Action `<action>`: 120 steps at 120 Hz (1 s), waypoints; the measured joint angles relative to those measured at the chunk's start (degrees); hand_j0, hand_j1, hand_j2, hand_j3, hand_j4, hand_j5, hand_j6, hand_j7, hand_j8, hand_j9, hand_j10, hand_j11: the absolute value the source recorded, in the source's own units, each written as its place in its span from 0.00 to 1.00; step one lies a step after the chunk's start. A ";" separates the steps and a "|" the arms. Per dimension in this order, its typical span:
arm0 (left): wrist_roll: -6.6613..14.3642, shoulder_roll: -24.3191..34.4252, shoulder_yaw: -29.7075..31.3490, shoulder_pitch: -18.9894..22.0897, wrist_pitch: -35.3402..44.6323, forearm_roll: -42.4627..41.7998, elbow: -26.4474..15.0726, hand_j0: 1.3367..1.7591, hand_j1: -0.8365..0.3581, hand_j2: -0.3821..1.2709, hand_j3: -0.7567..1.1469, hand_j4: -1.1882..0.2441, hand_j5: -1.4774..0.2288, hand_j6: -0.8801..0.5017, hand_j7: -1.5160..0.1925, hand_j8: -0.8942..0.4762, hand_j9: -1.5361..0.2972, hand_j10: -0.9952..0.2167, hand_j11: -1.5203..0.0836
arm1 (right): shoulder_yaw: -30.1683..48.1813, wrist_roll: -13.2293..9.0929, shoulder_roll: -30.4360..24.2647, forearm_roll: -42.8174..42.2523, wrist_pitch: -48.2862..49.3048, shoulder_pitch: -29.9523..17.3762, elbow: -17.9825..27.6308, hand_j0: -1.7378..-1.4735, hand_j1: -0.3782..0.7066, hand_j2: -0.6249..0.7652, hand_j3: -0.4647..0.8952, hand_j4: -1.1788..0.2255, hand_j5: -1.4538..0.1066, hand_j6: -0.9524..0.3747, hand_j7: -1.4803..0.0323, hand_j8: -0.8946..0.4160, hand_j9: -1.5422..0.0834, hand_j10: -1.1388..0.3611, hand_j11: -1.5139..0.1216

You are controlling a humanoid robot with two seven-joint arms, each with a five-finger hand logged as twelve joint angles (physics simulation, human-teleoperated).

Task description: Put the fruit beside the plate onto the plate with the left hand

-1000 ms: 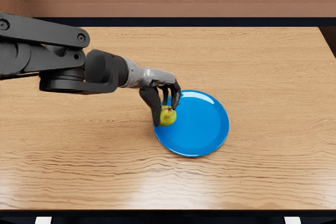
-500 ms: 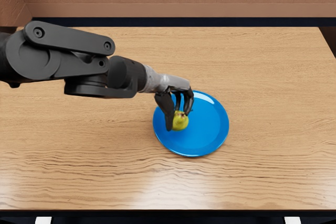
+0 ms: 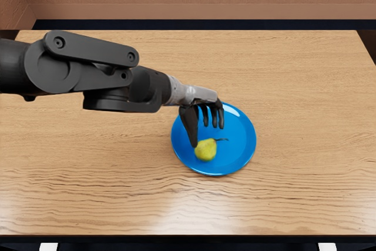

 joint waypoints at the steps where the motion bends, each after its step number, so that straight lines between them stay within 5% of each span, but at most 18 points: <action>1: 0.00 0.00 -0.01 0.00 0.02 0.00 0.03 0.76 0.51 0.41 0.40 0.48 0.46 0.34 0.49 0.33 0.47 0.39 0.53 | 0.00 0.00 0.00 0.00 0.00 0.00 0.00 0.30 0.05 0.45 0.34 0.82 0.91 0.70 0.96 0.66 0.93 0.74 0.91; 47: -0.24 10.38 -3.13 0.00 -1.10 -4.37 -1.02 0.76 0.90 0.26 0.40 0.76 0.79 0.57 0.81 0.59 0.77 0.74 0.86 | 0.00 0.01 0.00 -0.02 0.00 0.00 0.00 0.30 0.05 0.45 0.34 0.82 0.91 0.70 0.96 0.66 0.93 0.74 0.91; 83: -0.52 24.76 -5.17 1.08 -18.74 -17.78 -1.94 0.76 0.97 0.24 0.40 0.81 0.85 0.62 0.87 0.64 0.82 0.80 0.93 | 0.00 -0.02 0.00 -0.01 0.00 0.00 0.00 0.30 0.05 0.45 0.34 0.82 0.91 0.70 0.96 0.66 0.93 0.74 0.91; 120: -0.59 36.68 -9.10 9.71 -31.25 -22.32 -1.56 0.76 0.99 0.23 0.40 0.83 0.86 0.63 0.88 0.65 0.83 0.82 0.94 | 0.00 0.00 0.00 -0.01 0.00 0.00 0.00 0.30 0.05 0.45 0.34 0.82 0.91 0.70 0.96 0.66 0.93 0.74 0.91</action>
